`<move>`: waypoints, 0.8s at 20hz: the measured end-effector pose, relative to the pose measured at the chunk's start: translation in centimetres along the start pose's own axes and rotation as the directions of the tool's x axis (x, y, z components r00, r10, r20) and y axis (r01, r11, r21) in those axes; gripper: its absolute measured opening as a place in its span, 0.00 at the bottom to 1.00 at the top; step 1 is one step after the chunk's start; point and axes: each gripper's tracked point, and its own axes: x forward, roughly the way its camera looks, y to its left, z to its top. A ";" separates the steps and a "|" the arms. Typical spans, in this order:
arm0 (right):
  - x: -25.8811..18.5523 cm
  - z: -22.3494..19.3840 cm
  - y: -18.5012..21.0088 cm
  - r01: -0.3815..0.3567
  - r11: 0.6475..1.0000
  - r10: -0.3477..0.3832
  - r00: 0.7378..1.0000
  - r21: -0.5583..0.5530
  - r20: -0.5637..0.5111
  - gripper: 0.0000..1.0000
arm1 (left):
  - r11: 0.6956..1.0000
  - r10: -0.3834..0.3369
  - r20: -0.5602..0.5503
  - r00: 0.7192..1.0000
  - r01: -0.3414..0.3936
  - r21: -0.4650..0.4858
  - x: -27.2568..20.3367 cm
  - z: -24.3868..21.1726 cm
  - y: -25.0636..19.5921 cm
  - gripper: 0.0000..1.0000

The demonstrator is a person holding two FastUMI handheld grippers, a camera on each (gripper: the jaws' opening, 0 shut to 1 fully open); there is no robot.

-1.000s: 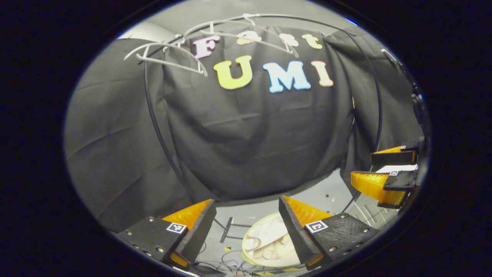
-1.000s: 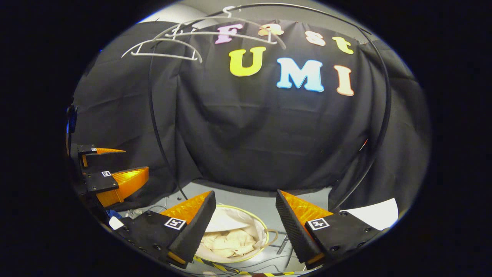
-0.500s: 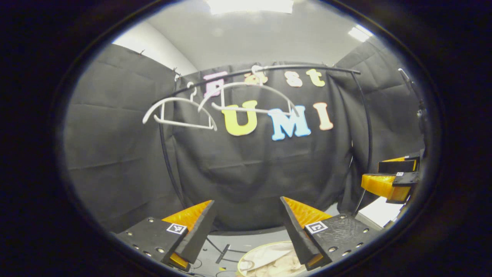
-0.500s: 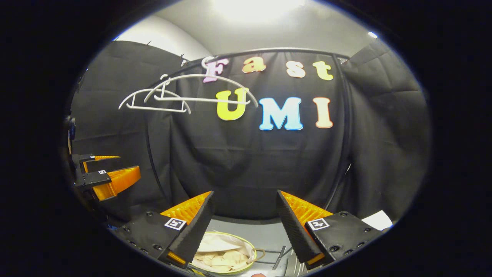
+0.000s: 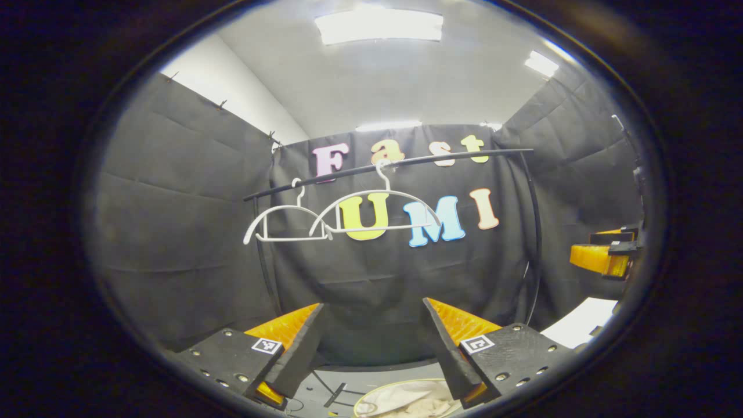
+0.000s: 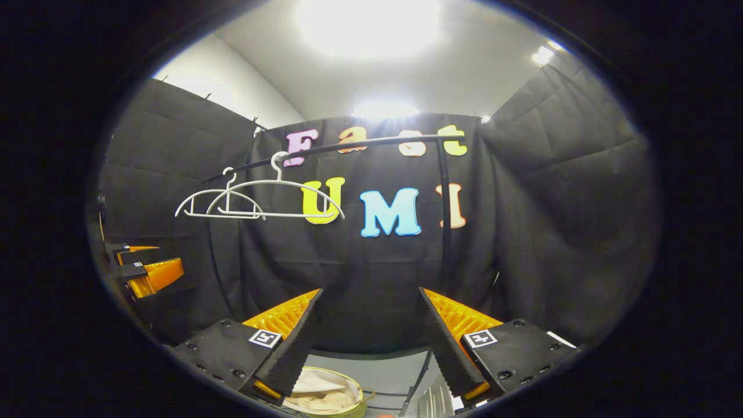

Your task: Grasp the clothes on the hanger with both hands and then place them into the laundry hamper below.

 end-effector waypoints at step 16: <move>-3.4 0.7 -3.9 0.049 0.999 -0.049 0.998 0.011 0.039 0.98 | 1.000 -0.005 0.070 0.998 0.006 -0.006 -4.6 3.4 -2.8 0.95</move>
